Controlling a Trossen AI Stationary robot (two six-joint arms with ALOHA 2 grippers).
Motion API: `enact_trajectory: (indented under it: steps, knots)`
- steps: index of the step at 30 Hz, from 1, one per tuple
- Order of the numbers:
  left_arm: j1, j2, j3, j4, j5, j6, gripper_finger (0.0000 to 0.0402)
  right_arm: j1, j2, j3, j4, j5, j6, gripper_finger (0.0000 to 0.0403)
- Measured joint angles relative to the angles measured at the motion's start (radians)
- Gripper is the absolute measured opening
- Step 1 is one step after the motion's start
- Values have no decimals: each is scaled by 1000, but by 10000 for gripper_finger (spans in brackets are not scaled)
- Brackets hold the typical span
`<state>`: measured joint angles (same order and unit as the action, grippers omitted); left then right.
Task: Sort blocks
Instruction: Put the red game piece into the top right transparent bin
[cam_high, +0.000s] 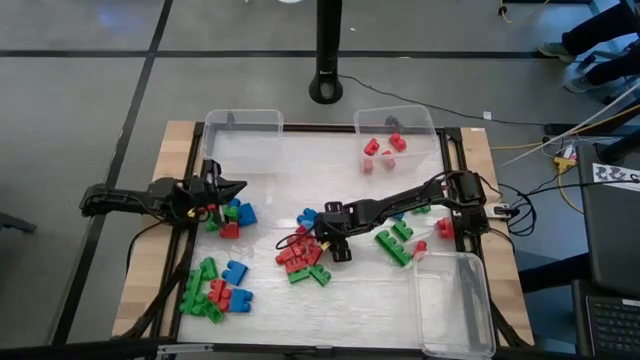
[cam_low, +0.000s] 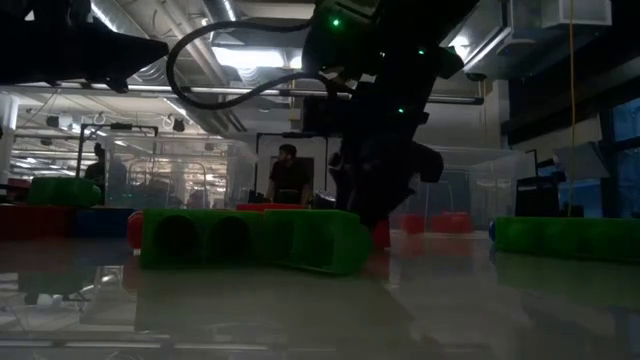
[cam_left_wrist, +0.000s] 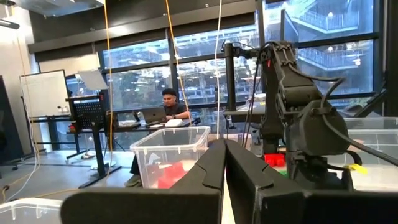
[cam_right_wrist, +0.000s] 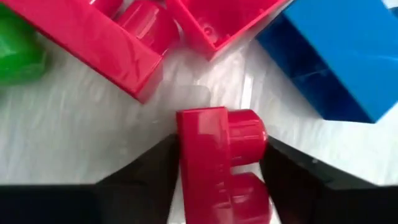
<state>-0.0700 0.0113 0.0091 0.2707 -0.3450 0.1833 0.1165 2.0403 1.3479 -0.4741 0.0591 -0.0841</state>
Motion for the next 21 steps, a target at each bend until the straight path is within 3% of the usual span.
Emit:
enact_trajectory:
  steps: [3,12,21]
  knots:
    - [0,0,0,0,0,0,4,-1,0,1,-6,9,-15,156]
    - [0,0,0,1,0,-4,4,-2,-42,-7,-57,18,-53,162]
    - [0,0,0,1,0,-14,4,-25,-174,-5,-214,135,-55,155]
